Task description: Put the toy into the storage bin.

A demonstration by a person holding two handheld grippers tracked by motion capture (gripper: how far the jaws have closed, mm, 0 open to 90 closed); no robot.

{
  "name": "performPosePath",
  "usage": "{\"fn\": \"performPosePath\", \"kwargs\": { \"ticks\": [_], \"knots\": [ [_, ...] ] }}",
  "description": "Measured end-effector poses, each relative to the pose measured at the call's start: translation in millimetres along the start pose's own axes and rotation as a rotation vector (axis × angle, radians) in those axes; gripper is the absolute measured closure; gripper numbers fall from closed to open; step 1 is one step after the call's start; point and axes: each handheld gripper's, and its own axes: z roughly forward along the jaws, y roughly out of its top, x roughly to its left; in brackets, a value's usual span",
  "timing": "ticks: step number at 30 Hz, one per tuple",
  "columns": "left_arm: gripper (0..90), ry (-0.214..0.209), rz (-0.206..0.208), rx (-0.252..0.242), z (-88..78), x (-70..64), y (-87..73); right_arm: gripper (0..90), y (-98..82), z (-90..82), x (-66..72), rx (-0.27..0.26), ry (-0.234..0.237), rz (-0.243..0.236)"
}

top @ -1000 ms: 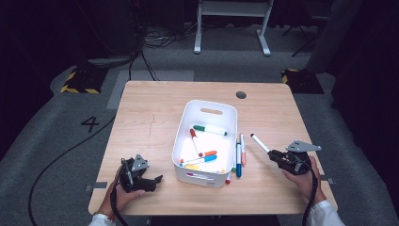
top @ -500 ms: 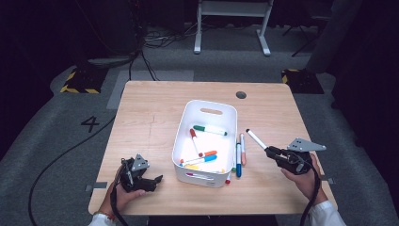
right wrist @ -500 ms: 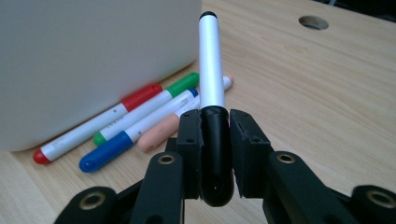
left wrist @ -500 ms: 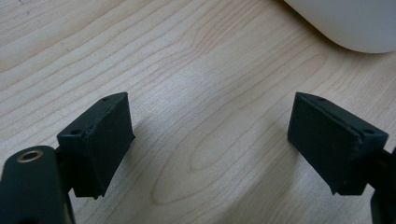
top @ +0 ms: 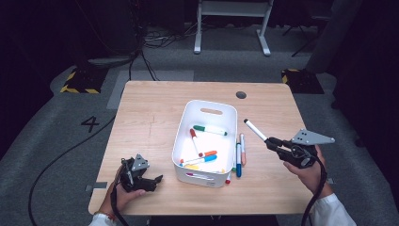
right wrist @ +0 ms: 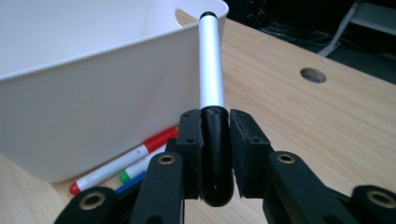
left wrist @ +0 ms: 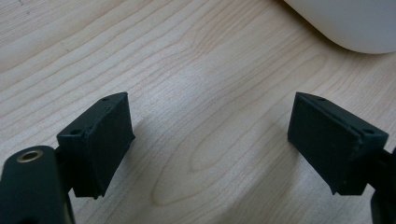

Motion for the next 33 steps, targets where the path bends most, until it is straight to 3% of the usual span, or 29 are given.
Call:
{"fn": "performPosePath", "kwargs": {
  "ticks": [10,18,26,33],
  "knots": [
    [14.2,0.0,-0.001,0.0,0.0,-0.1,0.0,75.2,37.9,8.9,20.6,-0.006,0.047,-0.099],
    [14.1,0.0,-0.001,0.0,0.0,0.0,0.0,75.2,62.3,30.1,45.2,0.0,0.13,-0.142],
    [14.1,0.015,-0.001,-0.002,-1.0,-0.3,-0.6,75.2,74.8,57.6,66.6,0.039,0.208,-0.198],
    [14.1,0.017,-0.004,-0.003,-1.0,-0.7,-0.7,75.2,75.5,80.5,78.3,0.094,0.256,-0.212]
  ]
}}
